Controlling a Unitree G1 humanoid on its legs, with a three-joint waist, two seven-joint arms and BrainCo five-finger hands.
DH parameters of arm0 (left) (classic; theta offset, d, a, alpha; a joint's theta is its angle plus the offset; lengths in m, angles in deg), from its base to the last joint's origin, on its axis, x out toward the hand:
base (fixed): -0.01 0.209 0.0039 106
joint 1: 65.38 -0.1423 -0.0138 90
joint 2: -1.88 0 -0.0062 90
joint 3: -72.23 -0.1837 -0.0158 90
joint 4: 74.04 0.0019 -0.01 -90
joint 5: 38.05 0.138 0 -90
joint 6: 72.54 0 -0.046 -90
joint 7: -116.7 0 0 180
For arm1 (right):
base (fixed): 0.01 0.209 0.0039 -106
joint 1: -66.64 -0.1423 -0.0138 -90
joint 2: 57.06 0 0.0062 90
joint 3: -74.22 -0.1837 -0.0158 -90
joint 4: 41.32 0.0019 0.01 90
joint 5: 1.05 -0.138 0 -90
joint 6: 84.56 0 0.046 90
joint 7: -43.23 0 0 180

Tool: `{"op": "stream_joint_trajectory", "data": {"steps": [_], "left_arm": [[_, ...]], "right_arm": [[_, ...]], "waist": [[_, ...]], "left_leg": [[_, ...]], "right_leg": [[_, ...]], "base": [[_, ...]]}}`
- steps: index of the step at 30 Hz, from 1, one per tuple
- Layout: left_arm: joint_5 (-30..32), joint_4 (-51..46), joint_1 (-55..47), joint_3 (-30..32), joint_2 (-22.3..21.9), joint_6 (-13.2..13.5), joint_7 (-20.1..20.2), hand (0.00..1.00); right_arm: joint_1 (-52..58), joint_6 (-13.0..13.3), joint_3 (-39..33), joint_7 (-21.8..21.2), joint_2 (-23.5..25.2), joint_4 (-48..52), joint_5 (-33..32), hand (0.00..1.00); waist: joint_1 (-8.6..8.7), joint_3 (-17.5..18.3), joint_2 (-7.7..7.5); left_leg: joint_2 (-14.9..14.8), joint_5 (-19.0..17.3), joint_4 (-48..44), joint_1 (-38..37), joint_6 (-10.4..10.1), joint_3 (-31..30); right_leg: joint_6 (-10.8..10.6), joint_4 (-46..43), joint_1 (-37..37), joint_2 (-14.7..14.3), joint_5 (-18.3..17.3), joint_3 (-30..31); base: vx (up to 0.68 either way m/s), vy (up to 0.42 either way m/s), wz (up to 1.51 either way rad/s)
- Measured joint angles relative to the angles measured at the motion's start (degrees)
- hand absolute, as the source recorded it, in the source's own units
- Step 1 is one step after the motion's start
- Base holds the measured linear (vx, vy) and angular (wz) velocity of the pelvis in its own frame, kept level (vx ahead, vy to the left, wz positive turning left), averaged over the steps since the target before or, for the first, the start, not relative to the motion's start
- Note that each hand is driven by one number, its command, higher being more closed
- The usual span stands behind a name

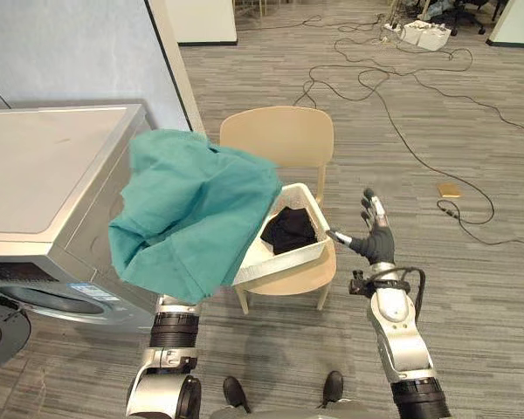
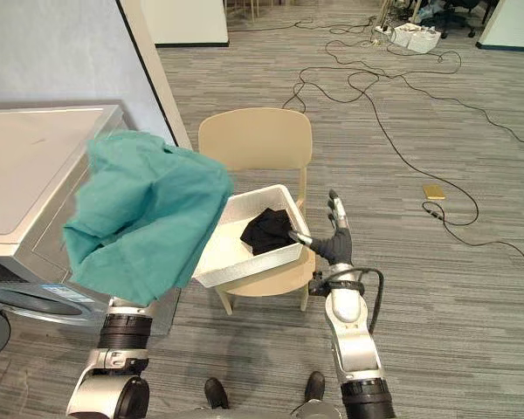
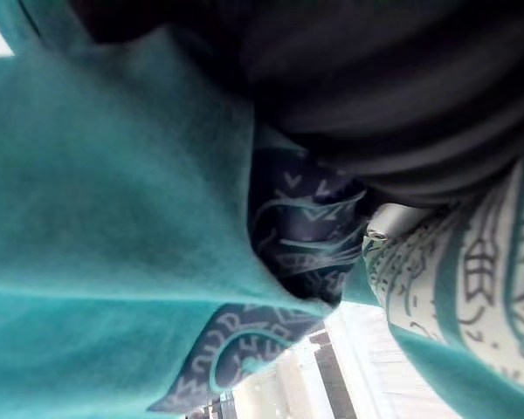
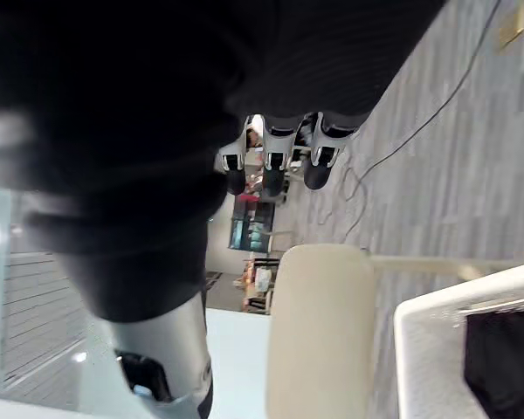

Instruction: Pick up the laundry basket with both hands and put the clothes into the washing machine.

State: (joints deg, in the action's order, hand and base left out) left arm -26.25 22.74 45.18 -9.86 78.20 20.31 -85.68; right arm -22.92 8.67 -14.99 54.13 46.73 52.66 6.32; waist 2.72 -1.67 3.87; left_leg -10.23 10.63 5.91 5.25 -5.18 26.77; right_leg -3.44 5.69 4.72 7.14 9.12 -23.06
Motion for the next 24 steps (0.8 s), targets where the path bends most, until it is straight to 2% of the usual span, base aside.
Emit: {"op": "stream_joint_trajectory", "data": {"steps": [4, 10, 13, 16, 18, 19, 20, 21, 22, 23, 24], "left_arm": [[-0.9, -1.8, -3.7, 2.9, -1.3, 0.2, 0.4, 1.00], [-2.8, -11.5, -14.9, 6.2, -3.5, 0.9, 2.5, 1.00], [-2.9, -15.2, -20.3, 8.4, -4.6, 2.0, 3.6, 1.00], [-4.5, -17.9, -24.1, 10.8, -5.6, 2.8, 4.6, 1.00], [-4.9, -18.1, -24.9, 12.0, -6.5, 3.3, 4.7, 1.00], [-5.0, -18.1, -25.0, 11.8, -6.6, 3.3, 4.6, 1.00], [-5.1, -18.4, -25.3, 11.5, -6.6, 3.3, 4.6, 1.00], [-5.5, -18.4, -25.3, 11.3, -6.5, 3.3, 4.5, 1.00], [-6.3, -18.5, -25.0, 11.2, -6.1, 3.6, 4.4, 1.00], [-6.5, -18.5, -25.1, 11.1, -6.2, 3.8, 4.4, 1.00], [-6.7, -18.1, -26.3, 10.2, -6.5, 3.8, 4.5, 1.00]], "right_arm": [[1.4, -1.2, -3.6, 0.0, 0.7, -3.2, 0.0, 0.00], [2.2, -2.6, -9.1, -0.2, 1.2, -12.5, 1.0, 0.00], [2.2, -3.4, -10.7, -1.0, 1.0, -18.1, 2.3, 0.00], [0.8, -4.4, -11.7, -1.1, -0.3, -26.0, 4.4, 0.00], [-0.7, -6.2, -12.5, -1.1, -2.5, -30.9, 6.5, 0.00], [-1.1, -6.2, -12.7, -1.1, -3.4, -32.1, 7.0, 0.00], [-1.8, -6.3, -14.0, -1.1, -5.1, -34.7, 8.3, 0.00], [-2.1, -6.6, -16.1, -1.1, -6.1, -37.3, 9.4, 0.00], [-3.0, -6.8, -20.9, -1.1, -7.0, -42.8, 10.8, 0.00], [-3.8, -7.1, -23.7, -1.1, -8.0, -45.7, 11.3, 0.00], [-4.5, -7.6, -30.0, -1.1, -10.5, -50.8, 11.2, 0.00]], "waist": [[0.05, 0.4, 0.56], [-0.74, 0.4, 0.65], [-1.99, 0.5, 0.76], [-4.01, 0.5, 0.89], [-4.97, 0.4, 1.10], [-5.12, 0.2, 1.37], [-4.93, -0.6, 2.89], [-4.66, -0.1, 1.61], [-4.51, -0.8, -0.48], [-4.95, -1.6, -0.33], [-5.66, -3.0, 1.63]], "left_leg": [[0.0, -0.1, 0.0, -0.1, -0.1, 0.0], [-0.3, -1.0, 0.0, -0.9, -0.6, -0.4], [-0.9, -1.2, 0.0, -1.2, -0.4, -0.6], [-1.5, -1.1, -0.4, -0.4, -0.4, -1.6], [-1.8, -0.4, -1.8, 1.7, -0.8, -5.0], [-2.2, -0.3, -2.7, 2.8, -0.7, -6.2], [-3.4, -2.4, -4.2, 5.3, 1.2, -8.0], [-3.9, -5.7, -5.6, 6.8, 3.8, -6.1], [-5.3, -9.2, -12.2, 9.6, 8.9, -0.7], [-7.7, -10.3, -19.8, 11.4, 10.7, 1.9], [-11.8, -9.6, -32.7, 12.0, 13.6, 6.5]], "right_leg": [[0.0, 0.0, -0.2, 0.0, -0.1, -0.1], [0.0, 0.0, -1.3, -0.2, -0.5, -0.5], [0.0, 0.0, -1.7, -0.7, -0.7, -0.5], [0.3, 0.0, -2.0, -1.0, -0.9, -1.5], [0.7, -1.0, -2.6, -1.6, -2.1, -5.4], [0.9, -2.2, -2.4, -2.0, -2.7, -6.8], [1.7, -5.0, -1.9, -2.3, -4.2, -10.0], [2.0, -5.3, -1.5, -2.2, -4.6, -12.3], [3.1, -4.0, -1.8, -0.8, -5.1, -15.5], [3.6, -5.2, -1.8, -0.4, -5.1, -17.3], [4.5, -10.9, -2.2, -0.3, -7.2, -19.2]], "base": [[0.02, -0.007, 0.00], [0.01, -0.007, 0.03], [0.01, -0.009, 0.01], [0.02, -0.020, 0.13], [-0.01, -0.029, 0.73], [-0.02, -0.053, 1.23], [-0.01, -0.050, 1.25], [-0.04, -0.045, 1.73], [-0.02, -0.022, 1.36], [0.02, 0.007, 1.14], [0.06, 0.022, 0.95]]}}
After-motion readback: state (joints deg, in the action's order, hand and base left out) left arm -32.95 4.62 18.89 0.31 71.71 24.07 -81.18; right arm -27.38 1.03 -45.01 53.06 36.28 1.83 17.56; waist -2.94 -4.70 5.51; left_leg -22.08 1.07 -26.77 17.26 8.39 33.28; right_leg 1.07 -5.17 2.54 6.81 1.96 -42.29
